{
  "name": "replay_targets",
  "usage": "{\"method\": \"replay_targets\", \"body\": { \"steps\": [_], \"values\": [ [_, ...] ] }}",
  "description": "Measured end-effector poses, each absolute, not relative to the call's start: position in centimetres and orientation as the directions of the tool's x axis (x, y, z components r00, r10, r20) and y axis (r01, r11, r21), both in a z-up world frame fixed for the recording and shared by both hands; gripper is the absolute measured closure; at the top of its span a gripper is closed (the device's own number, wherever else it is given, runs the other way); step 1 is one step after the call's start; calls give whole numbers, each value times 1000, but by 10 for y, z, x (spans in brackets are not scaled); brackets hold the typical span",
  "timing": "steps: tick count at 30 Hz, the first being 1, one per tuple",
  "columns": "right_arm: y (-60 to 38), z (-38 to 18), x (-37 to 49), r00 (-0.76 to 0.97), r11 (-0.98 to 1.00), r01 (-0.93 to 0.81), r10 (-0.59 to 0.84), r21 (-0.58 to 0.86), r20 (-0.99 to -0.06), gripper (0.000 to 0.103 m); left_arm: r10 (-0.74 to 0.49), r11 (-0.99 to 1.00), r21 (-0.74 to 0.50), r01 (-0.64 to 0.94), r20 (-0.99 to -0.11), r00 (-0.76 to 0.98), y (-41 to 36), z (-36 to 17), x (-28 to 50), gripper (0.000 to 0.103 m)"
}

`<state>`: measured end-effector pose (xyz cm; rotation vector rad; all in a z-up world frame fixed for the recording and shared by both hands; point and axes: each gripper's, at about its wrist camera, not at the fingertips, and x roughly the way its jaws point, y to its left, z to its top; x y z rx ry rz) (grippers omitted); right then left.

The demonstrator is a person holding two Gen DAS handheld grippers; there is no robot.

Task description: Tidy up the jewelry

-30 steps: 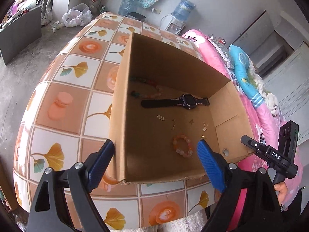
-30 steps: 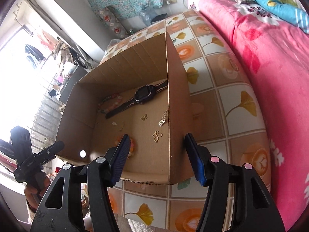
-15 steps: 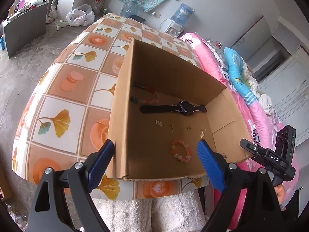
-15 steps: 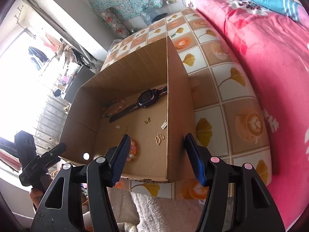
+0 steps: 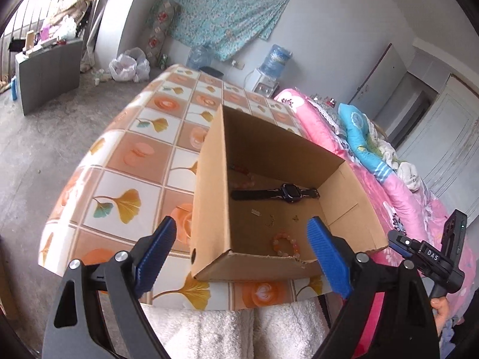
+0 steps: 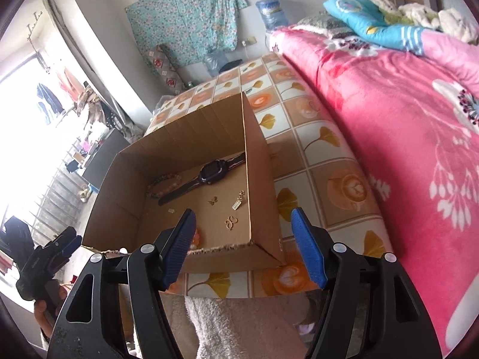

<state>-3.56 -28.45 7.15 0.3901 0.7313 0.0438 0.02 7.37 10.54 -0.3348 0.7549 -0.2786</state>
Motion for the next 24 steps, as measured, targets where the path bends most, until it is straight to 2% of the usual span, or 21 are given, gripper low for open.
{"method": "replay_targets", "body": {
  "steps": [4, 11, 13, 17, 20, 24],
  "values": [
    [-266, 62, -61, 762, 947, 74, 150, 314, -630, 33, -282, 948, -292, 124, -597, 751, 71, 112, -20, 6],
    [-222, 35, -60, 683, 975, -8, 166, 220, -712, 27, -161, 986, -137, 99, -571, 805, 44, 112, -46, 6],
    [-213, 37, -55, 675, 977, -31, 175, 210, -717, 18, -94, 995, -70, 66, -566, 819, 36, 111, -50, 6],
    [-200, 41, -46, 675, 986, -55, 152, 156, -722, 9, -24, 1000, 0, 29, -564, 826, 26, 109, -51, 6],
    [-197, 38, -38, 656, 988, -47, 141, 146, -742, 8, -15, 1000, -1, 19, -594, 804, 21, 105, -46, 6],
    [-197, 32, -31, 626, 988, -6, 124, 155, -770, 8, -27, 1000, -10, 29, -698, 716, 11, 89, -32, 6]
  ]
}}
